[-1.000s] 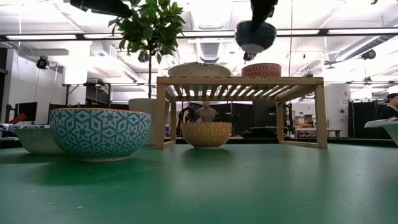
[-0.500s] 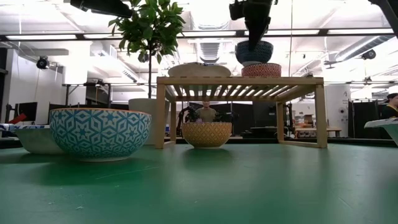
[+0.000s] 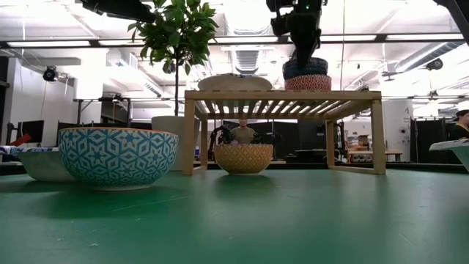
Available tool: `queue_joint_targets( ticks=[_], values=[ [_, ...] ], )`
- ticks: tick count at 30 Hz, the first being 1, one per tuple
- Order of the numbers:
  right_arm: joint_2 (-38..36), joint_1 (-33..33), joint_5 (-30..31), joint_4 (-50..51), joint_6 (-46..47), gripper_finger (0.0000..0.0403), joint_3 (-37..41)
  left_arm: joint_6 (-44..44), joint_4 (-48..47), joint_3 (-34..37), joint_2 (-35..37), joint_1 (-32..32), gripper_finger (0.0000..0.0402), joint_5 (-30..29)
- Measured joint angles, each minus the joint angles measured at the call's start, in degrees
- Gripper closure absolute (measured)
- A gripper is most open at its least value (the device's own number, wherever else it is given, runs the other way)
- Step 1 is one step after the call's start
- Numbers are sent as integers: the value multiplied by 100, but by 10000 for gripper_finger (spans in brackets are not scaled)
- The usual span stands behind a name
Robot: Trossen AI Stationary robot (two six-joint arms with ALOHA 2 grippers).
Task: Place and stack bowls onto a shelf
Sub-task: Stack the blue patterned bowl on top of the red patterned bowl on the shelf
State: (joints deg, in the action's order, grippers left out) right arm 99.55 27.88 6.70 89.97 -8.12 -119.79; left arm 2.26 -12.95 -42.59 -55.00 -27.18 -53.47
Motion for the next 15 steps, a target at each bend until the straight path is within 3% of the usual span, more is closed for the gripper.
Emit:
queue_joint_targets(
  ticks=[15],
  values=[
    [-2,2,-182,4,68,390,211,-4,3,0,0,0,247,0]
  ],
)
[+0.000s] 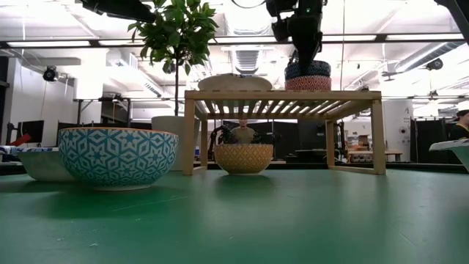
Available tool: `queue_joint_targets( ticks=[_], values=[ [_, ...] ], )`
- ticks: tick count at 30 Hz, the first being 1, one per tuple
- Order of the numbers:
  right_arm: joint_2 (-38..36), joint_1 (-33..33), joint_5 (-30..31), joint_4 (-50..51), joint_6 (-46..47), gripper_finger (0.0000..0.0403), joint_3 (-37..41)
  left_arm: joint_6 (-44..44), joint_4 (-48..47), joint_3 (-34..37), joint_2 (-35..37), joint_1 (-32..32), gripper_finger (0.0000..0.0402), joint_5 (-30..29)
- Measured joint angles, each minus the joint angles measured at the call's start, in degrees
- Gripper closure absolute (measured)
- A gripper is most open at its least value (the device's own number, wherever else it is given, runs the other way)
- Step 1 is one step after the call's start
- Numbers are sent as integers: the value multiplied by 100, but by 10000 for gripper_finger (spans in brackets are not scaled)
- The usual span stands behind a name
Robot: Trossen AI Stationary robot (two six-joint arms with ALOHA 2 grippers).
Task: Place and stack bowls onto a shelf
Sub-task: Stack the blue patterned bowl on top of the red patterned bowl on the shelf
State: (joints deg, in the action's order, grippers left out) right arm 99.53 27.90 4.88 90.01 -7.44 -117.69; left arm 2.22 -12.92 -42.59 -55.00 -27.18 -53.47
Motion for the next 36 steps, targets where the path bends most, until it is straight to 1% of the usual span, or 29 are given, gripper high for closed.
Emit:
queue_joint_targets(
  ticks=[33,36],
  values=[
    [0,0,-41,-2,143,390,61,-3,2,0,0,0,247,0],
    [0,0,-38,-4,149,382,61,-4,3,0,0,0,247,0]
  ],
)
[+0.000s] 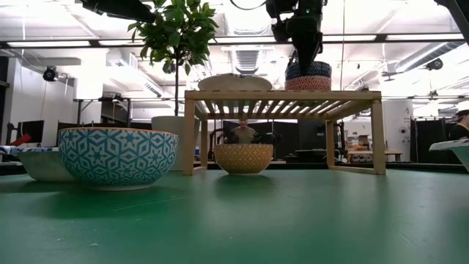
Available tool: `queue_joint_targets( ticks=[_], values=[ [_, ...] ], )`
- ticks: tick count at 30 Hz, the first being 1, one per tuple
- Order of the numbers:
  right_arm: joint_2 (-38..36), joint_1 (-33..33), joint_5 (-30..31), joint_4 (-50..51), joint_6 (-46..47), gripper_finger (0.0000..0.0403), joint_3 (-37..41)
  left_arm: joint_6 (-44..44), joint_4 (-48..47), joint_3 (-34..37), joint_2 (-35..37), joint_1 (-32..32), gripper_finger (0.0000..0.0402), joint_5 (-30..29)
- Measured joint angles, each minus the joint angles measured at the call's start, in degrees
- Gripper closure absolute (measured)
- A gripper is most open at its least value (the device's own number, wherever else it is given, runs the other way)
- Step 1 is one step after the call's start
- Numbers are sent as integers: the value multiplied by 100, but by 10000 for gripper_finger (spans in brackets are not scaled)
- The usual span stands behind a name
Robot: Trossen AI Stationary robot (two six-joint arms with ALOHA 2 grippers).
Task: Place and stack bowls onto a shelf
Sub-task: Stack the blue patterned bowl on top of the red patterned bowl on the shelf
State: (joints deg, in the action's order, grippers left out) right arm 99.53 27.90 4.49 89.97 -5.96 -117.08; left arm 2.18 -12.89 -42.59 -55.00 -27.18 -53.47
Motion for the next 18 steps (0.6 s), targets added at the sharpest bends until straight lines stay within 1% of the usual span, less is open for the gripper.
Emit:
queue_joint_targets(
  ticks=[5,10,14,18],
  values=[
    [-9,0,11,2,4,345,0,-4,0,0,0,1,247,0],
    [-9,0,9,3,43,316,-54,-21,0,0,0,0,247,0],
    [-81,-8,4,0,112,302,-192,-37,3,0,0,1,247,0],
    [-300,-53,-7,1,290,300,-265,-110,3,0,0,2,247,0]
  ],
)
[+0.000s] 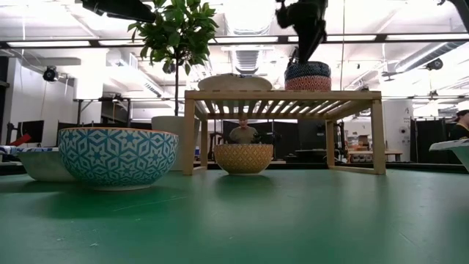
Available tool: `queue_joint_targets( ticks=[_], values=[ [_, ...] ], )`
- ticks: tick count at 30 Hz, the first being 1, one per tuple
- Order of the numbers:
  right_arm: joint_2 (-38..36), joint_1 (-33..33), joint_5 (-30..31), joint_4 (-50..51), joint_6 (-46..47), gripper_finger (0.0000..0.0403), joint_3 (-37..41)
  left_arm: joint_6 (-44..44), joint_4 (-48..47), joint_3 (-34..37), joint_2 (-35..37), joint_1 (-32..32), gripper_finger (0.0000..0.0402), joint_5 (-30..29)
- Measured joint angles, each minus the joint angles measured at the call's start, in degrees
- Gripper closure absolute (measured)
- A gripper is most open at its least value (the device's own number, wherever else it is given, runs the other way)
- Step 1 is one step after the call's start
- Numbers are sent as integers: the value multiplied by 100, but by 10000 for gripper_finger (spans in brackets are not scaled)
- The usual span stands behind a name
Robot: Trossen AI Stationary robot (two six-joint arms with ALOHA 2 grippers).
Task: Place and stack bowls onto a shelf
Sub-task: Stack the blue patterned bowl on top of the red patterned bowl on the shelf
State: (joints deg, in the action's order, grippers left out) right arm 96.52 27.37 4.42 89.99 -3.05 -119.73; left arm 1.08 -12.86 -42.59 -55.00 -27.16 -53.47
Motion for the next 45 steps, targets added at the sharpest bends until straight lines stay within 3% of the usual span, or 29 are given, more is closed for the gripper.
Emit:
queue_joint_targets(
  ticks=[7,13,24,28,45],
  values=[
    [-690,-204,-1,-335,284,330,282,-103,10,0,0,-1,247,0],
    [-1485,-355,-19,-1136,451,386,1213,-166,8,0,0,0,247,0],
    [-2305,-344,325,-2615,603,394,3104,-167,2,0,0,1,247,0],
    [-2284,-334,627,-2759,544,394,3268,-167,2,0,0,1,247,2],
    [-2145,-336,822,-3203,521,394,3294,-51,-1,0,-277,-1,247,0]
  ],
)
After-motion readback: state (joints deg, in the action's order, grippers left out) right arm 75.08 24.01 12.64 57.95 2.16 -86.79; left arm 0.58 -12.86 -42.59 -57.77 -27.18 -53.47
